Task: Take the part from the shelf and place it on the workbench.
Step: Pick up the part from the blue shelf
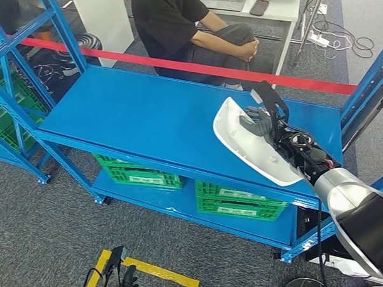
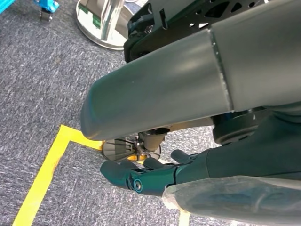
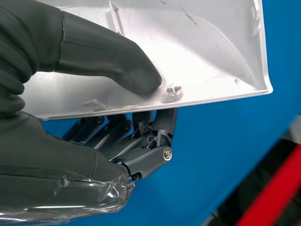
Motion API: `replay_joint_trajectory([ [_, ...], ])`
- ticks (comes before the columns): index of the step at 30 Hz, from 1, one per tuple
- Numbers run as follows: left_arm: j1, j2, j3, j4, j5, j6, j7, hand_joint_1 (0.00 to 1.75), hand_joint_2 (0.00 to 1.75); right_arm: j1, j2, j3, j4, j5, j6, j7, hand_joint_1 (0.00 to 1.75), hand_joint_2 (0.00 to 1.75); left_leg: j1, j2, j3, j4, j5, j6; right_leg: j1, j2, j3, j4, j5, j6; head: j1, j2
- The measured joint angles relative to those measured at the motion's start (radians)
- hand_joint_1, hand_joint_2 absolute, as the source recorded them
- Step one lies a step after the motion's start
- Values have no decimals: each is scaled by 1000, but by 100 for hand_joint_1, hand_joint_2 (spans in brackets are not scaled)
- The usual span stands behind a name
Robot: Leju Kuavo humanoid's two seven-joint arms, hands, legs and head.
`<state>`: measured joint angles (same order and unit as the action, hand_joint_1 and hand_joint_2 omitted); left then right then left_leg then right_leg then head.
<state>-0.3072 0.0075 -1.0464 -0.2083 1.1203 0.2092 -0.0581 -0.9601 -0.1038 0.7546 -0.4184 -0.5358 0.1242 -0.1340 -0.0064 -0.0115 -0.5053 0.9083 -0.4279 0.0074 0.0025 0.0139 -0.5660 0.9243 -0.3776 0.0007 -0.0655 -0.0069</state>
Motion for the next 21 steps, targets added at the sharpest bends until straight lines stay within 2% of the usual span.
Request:
replay_joint_trajectory([
  [12, 0, 1, 0, 0, 0, -2, -5, 0, 0, -11, -2, -35, -41, -40, -49, -113, 175, 175, 0, 0, 0, 0, 0, 0, 0, 0, 0, 0, 0, 0, 0, 0],
  [16, 0, 1, -1, 0, 1, -4, -24, 0, 175, -16, -2, -39, -60, -32, -76, -155, 175, 175, 0, 0, 0, 0, 0, 0, 0, 0, 0, 0, 0, 0, 0, 0],
  [21, -2, 3, -2, 0, -5, 9, -93, 0, 175, -15, -1, -39, -87, -12, -94, -171, 175, 175, 0, 0, 0, 0, 0, 0, 0, 0, 0, 0, 0, 0, 0, 0],
])
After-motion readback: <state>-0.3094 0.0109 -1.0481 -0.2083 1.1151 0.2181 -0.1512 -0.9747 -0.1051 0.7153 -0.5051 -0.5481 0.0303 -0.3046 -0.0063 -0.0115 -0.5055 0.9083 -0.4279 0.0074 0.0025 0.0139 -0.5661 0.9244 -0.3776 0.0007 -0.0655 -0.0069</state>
